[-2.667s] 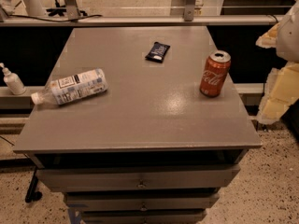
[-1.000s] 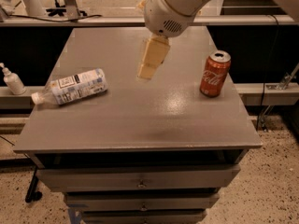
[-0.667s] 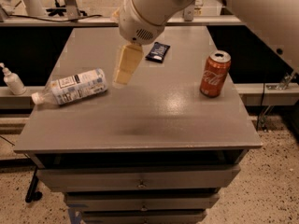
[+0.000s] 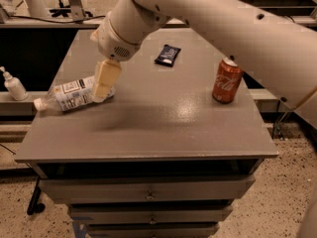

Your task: Move blue plastic bottle near coke can

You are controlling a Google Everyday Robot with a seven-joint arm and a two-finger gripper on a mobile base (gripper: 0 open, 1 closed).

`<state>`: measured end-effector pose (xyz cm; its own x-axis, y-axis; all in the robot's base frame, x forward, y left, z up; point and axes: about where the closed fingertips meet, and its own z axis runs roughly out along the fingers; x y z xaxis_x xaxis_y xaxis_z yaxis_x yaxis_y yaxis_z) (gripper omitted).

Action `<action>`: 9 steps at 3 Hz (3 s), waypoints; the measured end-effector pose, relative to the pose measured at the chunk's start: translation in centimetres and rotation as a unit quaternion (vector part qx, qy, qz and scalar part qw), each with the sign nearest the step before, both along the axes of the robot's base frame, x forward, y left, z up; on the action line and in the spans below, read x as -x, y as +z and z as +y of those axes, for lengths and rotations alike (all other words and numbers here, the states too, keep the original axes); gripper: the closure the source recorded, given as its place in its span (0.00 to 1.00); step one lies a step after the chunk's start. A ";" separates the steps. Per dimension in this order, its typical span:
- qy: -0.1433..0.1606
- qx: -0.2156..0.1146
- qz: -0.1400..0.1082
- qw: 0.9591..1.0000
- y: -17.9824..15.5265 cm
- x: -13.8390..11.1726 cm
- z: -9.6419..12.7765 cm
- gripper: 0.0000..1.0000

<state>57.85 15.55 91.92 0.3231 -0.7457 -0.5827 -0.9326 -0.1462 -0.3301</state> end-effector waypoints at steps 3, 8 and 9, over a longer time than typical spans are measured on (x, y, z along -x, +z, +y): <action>0.018 -0.005 0.039 0.999 -4.9 -2.0 3.2 0.18; 0.000 0.000 0.020 1.000 -2.5 -3.6 0.7 1.00; -0.005 -0.009 0.008 1.000 -0.4 -4.0 0.0 1.00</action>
Offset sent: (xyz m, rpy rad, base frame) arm 0.0234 0.0405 -0.0617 0.0054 0.1047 0.0446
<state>61.83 15.51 91.48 0.3065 -0.7383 -0.6008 -0.9392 -0.1318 -0.3172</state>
